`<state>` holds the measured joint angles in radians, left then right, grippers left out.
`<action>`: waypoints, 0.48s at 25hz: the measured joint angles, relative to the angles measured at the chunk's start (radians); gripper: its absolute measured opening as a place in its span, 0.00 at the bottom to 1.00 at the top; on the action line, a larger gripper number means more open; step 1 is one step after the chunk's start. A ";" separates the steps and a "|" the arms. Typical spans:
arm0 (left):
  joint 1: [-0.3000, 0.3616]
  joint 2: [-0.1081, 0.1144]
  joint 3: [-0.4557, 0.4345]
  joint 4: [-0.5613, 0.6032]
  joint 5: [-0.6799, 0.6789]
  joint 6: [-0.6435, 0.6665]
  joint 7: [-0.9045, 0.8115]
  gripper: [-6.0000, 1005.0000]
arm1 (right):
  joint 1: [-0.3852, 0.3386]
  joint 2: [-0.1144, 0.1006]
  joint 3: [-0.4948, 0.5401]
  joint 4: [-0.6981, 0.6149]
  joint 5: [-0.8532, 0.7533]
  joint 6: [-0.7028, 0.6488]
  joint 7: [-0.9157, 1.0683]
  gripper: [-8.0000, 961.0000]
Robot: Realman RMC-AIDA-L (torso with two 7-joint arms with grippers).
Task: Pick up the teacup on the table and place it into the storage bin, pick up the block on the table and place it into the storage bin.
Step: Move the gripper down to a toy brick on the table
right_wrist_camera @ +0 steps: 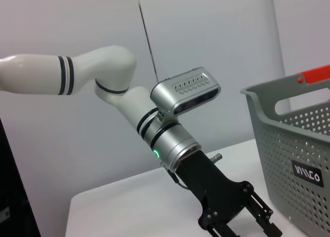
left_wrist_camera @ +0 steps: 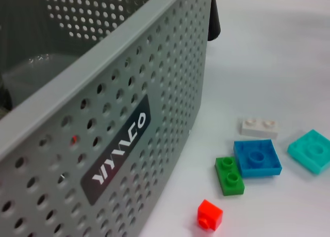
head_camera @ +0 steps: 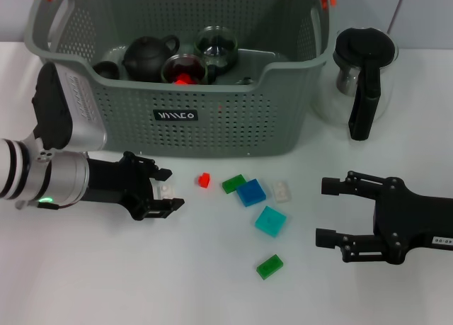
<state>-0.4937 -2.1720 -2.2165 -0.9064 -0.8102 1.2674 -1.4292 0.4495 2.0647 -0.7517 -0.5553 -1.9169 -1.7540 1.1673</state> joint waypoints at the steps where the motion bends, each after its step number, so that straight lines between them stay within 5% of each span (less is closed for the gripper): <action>1: 0.000 0.000 0.000 0.006 0.000 -0.007 0.009 0.58 | 0.000 0.000 0.000 0.000 0.000 0.000 0.000 0.95; 12: -0.001 0.000 0.018 0.034 0.000 -0.059 0.020 0.57 | 0.003 -0.002 0.000 0.000 0.004 -0.004 0.000 0.95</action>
<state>-0.4948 -2.1721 -2.1985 -0.8725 -0.8100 1.2082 -1.4089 0.4527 2.0632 -0.7516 -0.5553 -1.9127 -1.7585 1.1673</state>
